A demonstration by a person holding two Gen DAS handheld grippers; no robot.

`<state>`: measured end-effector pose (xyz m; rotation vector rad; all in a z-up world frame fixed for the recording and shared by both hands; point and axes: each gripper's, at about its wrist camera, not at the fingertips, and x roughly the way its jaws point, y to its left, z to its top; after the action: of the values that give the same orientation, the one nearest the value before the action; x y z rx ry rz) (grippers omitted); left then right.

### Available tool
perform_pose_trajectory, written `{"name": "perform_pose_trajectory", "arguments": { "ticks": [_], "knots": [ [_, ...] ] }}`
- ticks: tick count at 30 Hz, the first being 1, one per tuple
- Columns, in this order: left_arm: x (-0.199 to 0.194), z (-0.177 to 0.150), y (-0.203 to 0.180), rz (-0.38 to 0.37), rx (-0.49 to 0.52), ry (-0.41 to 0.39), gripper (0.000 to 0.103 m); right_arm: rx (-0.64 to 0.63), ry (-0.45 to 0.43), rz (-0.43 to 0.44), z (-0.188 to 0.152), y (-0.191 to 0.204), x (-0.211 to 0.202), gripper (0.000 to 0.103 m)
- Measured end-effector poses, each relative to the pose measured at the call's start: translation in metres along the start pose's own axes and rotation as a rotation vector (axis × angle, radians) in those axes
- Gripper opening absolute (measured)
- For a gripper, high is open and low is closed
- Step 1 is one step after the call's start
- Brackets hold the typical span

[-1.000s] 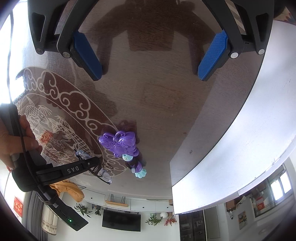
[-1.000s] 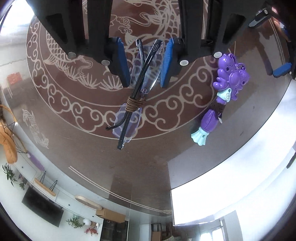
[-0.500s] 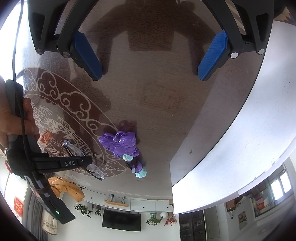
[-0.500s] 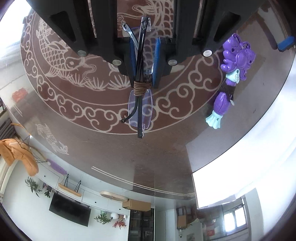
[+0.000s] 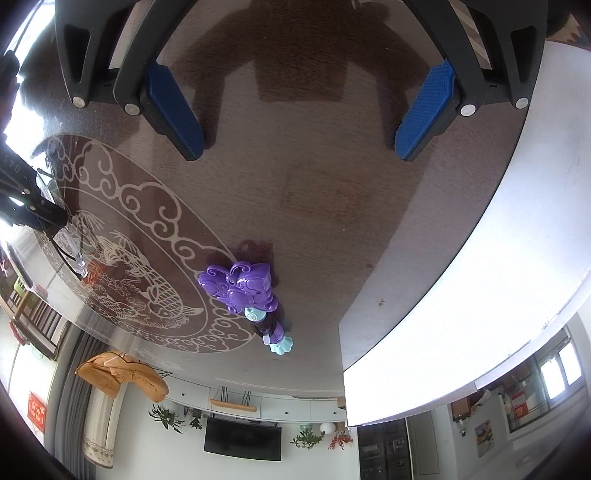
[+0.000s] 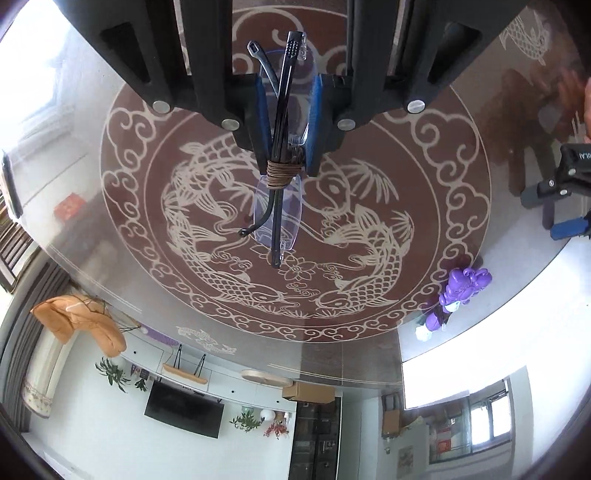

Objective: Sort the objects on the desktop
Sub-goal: 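Lift the glasses with the right tool while the left tool grasps the purple toy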

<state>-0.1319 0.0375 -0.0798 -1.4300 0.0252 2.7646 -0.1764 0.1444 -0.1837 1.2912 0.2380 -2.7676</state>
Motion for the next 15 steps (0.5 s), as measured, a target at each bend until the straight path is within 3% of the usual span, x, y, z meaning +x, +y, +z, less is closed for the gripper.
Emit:
{"name": "perform_pose_trajectory", "arguments": {
  "ticks": [1,3,4,7,9,15],
  "knots": [
    [0.000,0.000,0.000,0.000,0.000,0.000,0.103,0.026,0.006,-0.017,0.000,-0.004,0.001,0.040],
    [0.000,0.000,0.000,0.000,0.000,0.000,0.103,0.088,0.034,-0.009,0.000,-0.015,0.006,0.080],
    [0.000,0.000,0.000,0.000,0.000,0.000,0.103,0.113,0.045,0.001,0.000,-0.020,0.007,0.086],
    [0.000,0.000,0.000,0.000,0.000,0.000,0.103,0.131,0.059,0.038,-0.002,-0.028,0.007,0.092],
    [0.000,0.000,0.000,0.000,0.000,0.000,0.103,0.097,0.078,0.045,-0.003,-0.023,0.009,0.103],
    [0.000,0.000,0.000,0.000,0.000,0.000,0.103,0.095,0.077,0.053,-0.002,-0.021,0.012,0.103]
  ]
}}
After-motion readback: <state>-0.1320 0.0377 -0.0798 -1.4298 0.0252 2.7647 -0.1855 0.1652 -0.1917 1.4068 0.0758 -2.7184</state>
